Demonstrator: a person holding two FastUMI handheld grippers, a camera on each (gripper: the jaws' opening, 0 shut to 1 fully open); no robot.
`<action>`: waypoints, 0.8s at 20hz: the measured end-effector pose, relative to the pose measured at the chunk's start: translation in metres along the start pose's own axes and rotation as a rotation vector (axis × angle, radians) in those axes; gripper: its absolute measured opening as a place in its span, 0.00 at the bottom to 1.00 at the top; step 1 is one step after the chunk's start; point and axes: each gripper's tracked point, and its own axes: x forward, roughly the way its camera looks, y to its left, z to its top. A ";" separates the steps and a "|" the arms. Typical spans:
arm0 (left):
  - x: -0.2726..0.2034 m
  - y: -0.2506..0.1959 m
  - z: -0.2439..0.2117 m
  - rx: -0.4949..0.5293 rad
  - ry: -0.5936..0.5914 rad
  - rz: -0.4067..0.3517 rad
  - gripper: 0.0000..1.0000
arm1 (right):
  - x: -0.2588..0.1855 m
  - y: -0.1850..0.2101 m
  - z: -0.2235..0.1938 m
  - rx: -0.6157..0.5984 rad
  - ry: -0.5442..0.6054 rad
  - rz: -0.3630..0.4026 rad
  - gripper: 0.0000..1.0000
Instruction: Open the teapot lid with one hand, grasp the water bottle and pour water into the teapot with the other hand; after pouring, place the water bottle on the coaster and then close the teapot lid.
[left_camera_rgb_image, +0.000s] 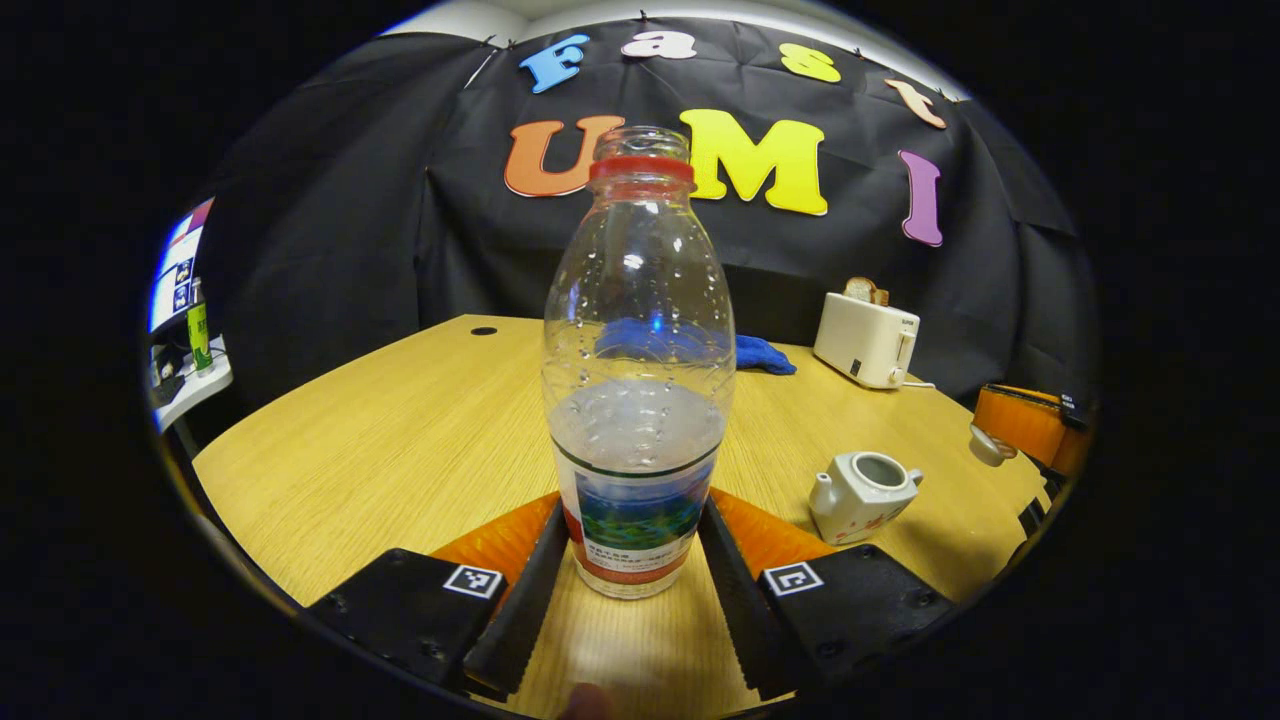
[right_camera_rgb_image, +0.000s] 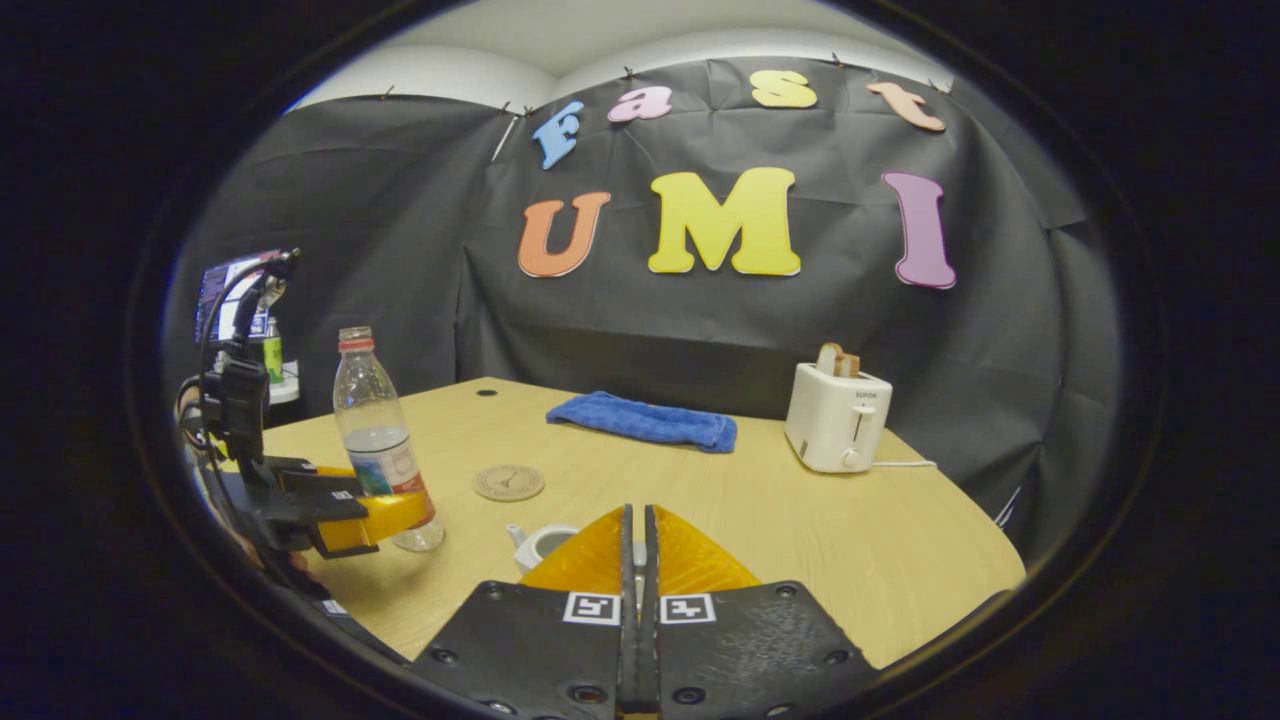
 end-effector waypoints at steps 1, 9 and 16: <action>-0.001 0.000 0.004 0.017 0.004 0.006 0.79 | -0.001 -0.002 0.000 0.002 0.000 0.000 0.00; -0.010 0.013 0.053 0.540 -0.048 0.089 0.75 | -0.009 -0.026 0.002 0.021 -0.012 -0.012 0.00; -0.006 0.021 0.061 1.063 -0.042 0.200 0.75 | -0.017 -0.047 -0.007 0.047 0.000 -0.028 0.00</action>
